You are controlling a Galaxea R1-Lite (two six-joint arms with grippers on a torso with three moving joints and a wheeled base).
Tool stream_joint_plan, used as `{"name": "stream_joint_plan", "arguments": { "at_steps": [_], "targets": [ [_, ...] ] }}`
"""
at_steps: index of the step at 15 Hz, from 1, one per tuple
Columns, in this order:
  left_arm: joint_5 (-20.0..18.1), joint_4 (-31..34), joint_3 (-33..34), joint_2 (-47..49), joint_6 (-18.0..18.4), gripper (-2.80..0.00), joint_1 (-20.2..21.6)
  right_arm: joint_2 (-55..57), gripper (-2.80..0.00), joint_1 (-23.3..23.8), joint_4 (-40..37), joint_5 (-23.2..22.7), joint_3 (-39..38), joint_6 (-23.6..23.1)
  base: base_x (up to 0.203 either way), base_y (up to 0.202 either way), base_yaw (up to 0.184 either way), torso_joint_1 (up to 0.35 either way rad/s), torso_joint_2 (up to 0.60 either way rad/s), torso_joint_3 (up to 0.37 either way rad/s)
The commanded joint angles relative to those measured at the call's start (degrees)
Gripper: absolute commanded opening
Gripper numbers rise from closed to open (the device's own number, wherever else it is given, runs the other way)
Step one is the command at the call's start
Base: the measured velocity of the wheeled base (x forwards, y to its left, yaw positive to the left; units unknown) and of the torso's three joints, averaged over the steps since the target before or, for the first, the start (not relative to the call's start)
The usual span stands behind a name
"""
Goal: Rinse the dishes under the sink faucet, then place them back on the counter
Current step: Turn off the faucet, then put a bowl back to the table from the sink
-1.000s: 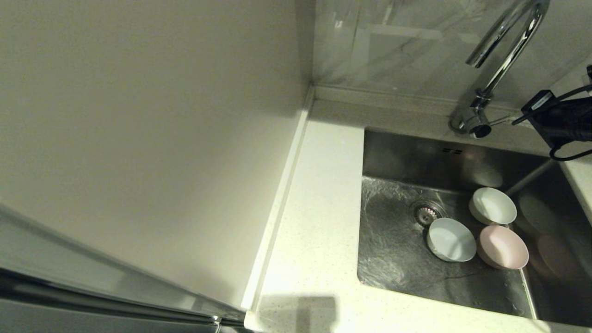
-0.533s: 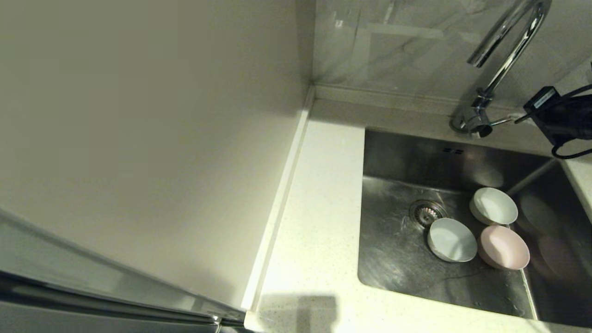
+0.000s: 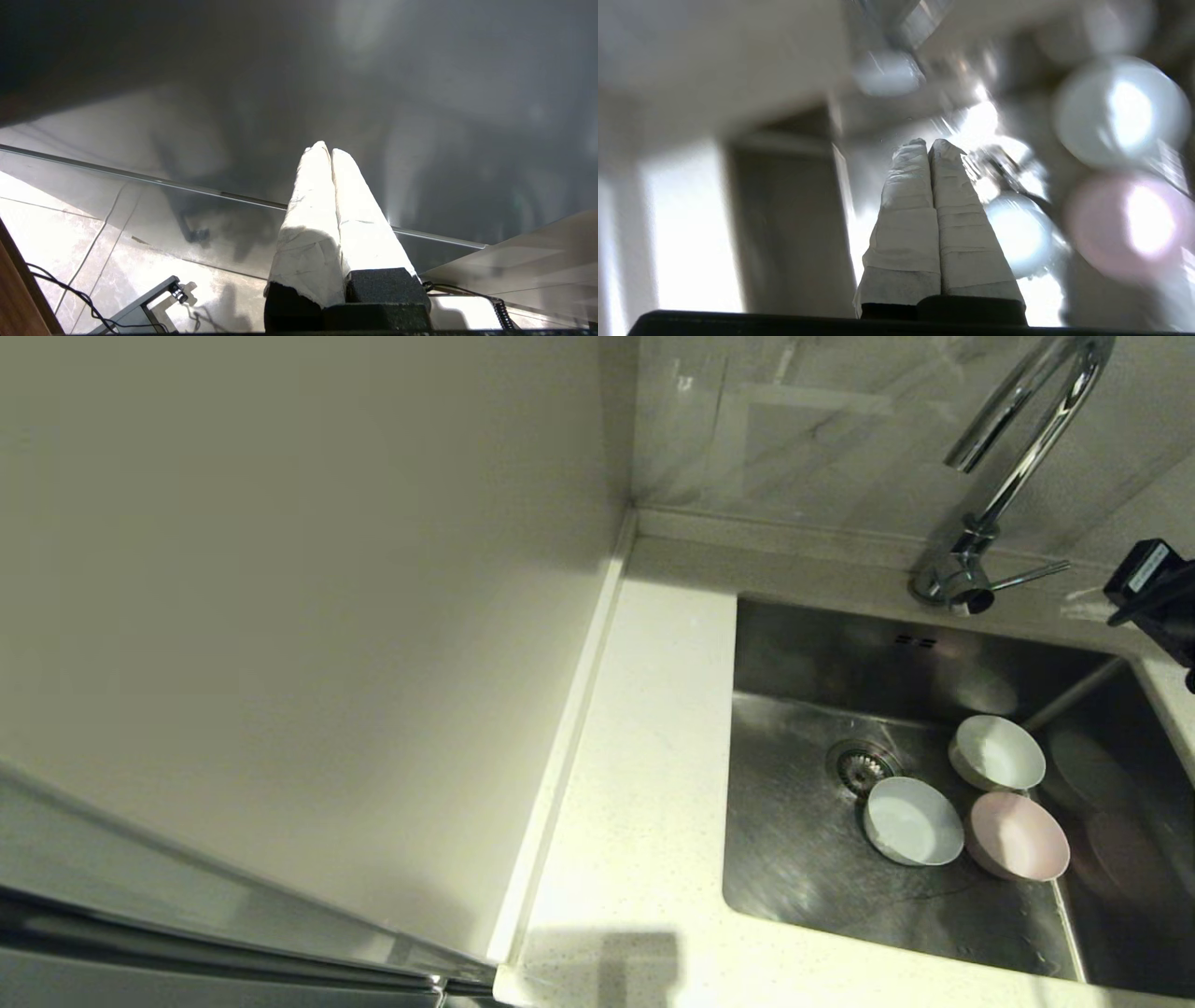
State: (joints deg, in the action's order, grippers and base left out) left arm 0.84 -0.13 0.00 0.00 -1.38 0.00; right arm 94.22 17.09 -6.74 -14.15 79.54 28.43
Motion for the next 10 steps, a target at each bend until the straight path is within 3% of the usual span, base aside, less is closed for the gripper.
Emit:
{"name": "stream_joint_plan", "arguments": {
  "at_steps": [1,4,8,10],
  "targets": [
    [0.0,0.0,0.0,-0.2,0.0,-2.8,-0.1,-2.9,-2.8,2.4,-6.1,-0.7,-0.4,-6.5,0.0,0.0,0.0,0.0,0.0,0.0],
    [0.0,0.0,0.0,-0.2,0.0,-2.8,0.0,-3.0,-2.8,6.5,-7.3,-1.0,-3.0,-15.7,0.0,0.0,0.0,0.0,0.0,0.0],
    [0.0,0.0,0.0,-0.2,0.0,-2.8,-0.1,-1.3,-2.8,11.6,-7.2,-0.9,-9.8,-34.8,0.0,0.0,0.0,0.0,0.0,0.0],
    [0.0,0.0,0.0,-0.2,0.0,-2.8,0.0,0.7,-2.8,12.8,-7.1,-0.9,-11.4,-40.8,0.0,0.0,0.0,0.0,0.0,0.0]
  ]
}}
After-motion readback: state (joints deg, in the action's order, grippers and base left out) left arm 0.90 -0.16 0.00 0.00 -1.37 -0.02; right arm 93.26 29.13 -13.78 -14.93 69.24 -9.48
